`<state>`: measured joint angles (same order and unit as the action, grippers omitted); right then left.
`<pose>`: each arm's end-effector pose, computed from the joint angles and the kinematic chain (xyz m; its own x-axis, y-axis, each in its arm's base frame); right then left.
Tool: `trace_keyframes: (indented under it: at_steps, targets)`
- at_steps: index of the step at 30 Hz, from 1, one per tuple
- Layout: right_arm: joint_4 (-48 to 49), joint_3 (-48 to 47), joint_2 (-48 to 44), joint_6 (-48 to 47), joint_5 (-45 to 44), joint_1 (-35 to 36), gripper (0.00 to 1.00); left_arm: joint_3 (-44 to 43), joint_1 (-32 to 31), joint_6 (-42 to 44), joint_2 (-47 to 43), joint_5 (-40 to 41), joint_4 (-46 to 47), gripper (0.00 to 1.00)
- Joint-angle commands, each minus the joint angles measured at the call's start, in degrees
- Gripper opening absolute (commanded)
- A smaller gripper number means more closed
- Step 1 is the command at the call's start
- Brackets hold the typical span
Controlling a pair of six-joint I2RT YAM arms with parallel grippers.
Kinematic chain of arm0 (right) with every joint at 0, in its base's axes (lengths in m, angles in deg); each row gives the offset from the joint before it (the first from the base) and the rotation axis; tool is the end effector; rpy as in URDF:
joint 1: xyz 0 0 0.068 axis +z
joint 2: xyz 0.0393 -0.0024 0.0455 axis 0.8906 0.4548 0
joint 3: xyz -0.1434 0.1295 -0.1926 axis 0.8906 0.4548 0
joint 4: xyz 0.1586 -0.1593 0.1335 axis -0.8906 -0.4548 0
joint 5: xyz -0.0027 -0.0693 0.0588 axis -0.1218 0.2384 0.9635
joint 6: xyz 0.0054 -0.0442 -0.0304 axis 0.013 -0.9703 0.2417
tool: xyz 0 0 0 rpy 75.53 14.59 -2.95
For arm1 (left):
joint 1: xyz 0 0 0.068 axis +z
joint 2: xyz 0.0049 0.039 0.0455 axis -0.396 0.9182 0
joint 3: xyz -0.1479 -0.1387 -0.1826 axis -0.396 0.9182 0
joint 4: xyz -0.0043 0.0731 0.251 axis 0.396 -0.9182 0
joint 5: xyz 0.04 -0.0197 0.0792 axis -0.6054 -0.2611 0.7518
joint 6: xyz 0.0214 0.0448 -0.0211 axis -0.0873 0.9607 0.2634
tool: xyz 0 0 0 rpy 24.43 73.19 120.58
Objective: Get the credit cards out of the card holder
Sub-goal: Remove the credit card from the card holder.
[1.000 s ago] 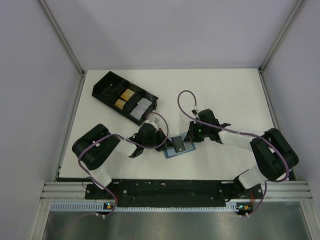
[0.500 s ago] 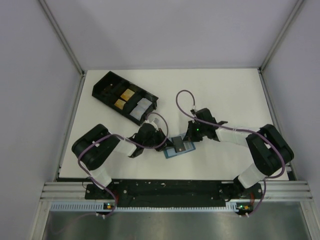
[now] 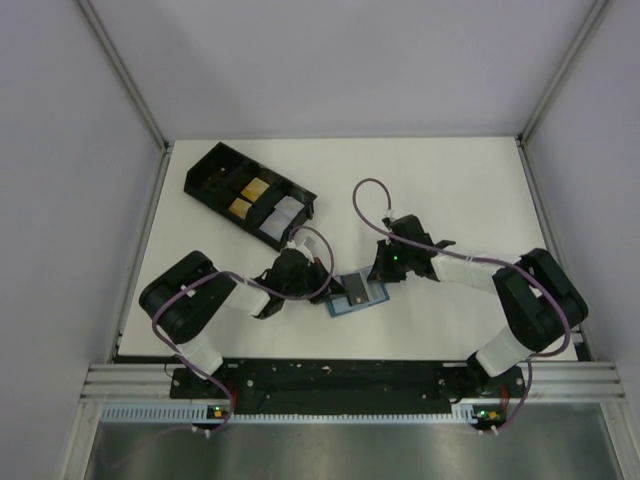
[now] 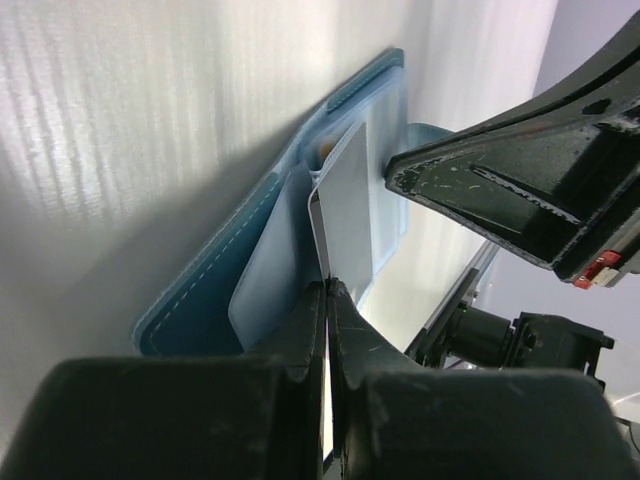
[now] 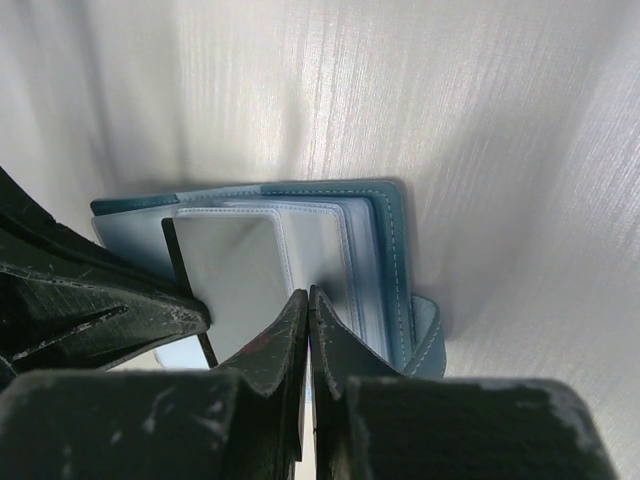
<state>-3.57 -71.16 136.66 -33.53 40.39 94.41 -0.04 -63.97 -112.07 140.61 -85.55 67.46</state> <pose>0.2458 0.1611 0.1509 -0.9253 0.0773 -0.3712 -0.1329 0.8508 0.5083 0.2071 -0.1931 0.1091 -0.9177 -0.3512 -0.1855 -0.0322 0.5312 -0.8466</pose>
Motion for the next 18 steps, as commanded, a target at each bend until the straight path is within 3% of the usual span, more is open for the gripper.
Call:
trace_keyframes:
  at_steps: [1, 7, 18]
  targets:
    - [-1.5, 1.7, -2.5, -1.8, -1.2, 0.0, 0.00, 0.8, 0.5, 0.0, -0.4, -2.2, 4.8, 0.00]
    - [0.9, 0.6, -6.5, -3.3, 0.4, -0.2, 0.00, -2.1, 0.6, 0.9, 0.3, -2.4, 3.4, 0.00]
    - [7.4, 0.6, -2.2, -2.6, 6.6, -0.2, 0.00, -3.5, 0.5, 0.5, 3.4, -2.5, 3.1, 0.00]
